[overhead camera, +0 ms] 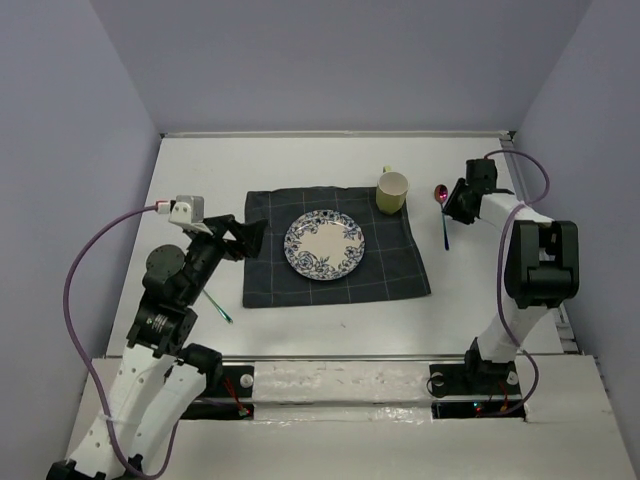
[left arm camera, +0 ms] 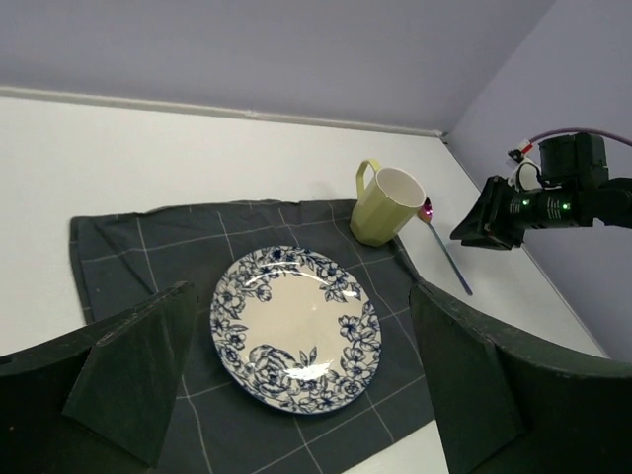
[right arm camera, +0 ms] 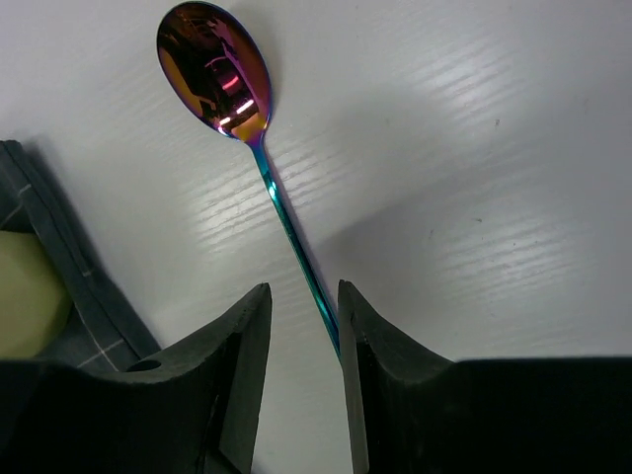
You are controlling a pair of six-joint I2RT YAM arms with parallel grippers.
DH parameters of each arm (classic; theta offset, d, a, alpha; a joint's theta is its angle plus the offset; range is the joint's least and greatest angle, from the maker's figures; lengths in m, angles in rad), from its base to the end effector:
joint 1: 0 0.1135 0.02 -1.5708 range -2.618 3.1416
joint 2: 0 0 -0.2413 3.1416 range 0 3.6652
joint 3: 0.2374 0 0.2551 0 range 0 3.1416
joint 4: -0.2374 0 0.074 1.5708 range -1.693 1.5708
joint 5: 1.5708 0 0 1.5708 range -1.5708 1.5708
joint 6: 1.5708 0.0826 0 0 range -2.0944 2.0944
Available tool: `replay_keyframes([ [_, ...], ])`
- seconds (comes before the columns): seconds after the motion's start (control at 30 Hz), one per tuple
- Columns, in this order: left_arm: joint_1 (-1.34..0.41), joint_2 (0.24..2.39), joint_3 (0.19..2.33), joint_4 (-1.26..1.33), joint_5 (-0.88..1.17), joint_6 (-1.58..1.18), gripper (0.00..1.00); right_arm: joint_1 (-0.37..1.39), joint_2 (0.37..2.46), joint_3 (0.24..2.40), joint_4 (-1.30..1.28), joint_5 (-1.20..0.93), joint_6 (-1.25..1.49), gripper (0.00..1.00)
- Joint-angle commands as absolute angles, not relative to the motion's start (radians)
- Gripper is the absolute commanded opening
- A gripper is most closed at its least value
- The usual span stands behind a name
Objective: Set the dinner table for one person
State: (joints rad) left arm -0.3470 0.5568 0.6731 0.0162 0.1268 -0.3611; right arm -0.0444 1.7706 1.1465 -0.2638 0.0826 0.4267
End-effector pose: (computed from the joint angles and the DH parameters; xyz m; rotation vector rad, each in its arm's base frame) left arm 0.1930 -0.0809 0.3500 0.0963 1.4710 -0.6697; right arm 0.4021 -0.0247 0.1325 0.6081 2.3792 0.0661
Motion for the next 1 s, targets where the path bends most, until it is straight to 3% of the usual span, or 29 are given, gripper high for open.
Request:
replay_keyframes([
  [0.0, -0.351, 0.483, 0.643, -0.018, 0.084, -0.261, 0.99, -0.04, 1.808, 1.236, -0.302, 0.063, 0.368, 0.39],
  [0.47, -0.403, 0.469, 0.647, -0.008, 0.098, -0.241, 0.99, -0.028, 1.971, 1.368, -0.391, 0.066, 0.33, 0.36],
  [0.57, -0.405, 0.462, 0.647, -0.008, 0.094, -0.241, 0.99, -0.005, 2.011, 1.396, -0.428, 0.096, 0.321, 0.28],
  [0.7, -0.41, 0.454, 0.647, -0.008, 0.094, -0.239, 0.99, 0.014, 2.036, 1.419, -0.465, 0.158, 0.308, 0.05],
  [0.77, -0.408, 0.454, 0.647, -0.008, 0.094, -0.239, 0.99, 0.014, 2.036, 1.422, -0.474, 0.207, 0.302, 0.0],
  [0.97, -0.41, 0.459, 0.646, -0.009, 0.091, -0.236, 0.99, 0.023, 1.942, 1.404, -0.485, 0.265, 0.295, 0.0],
])
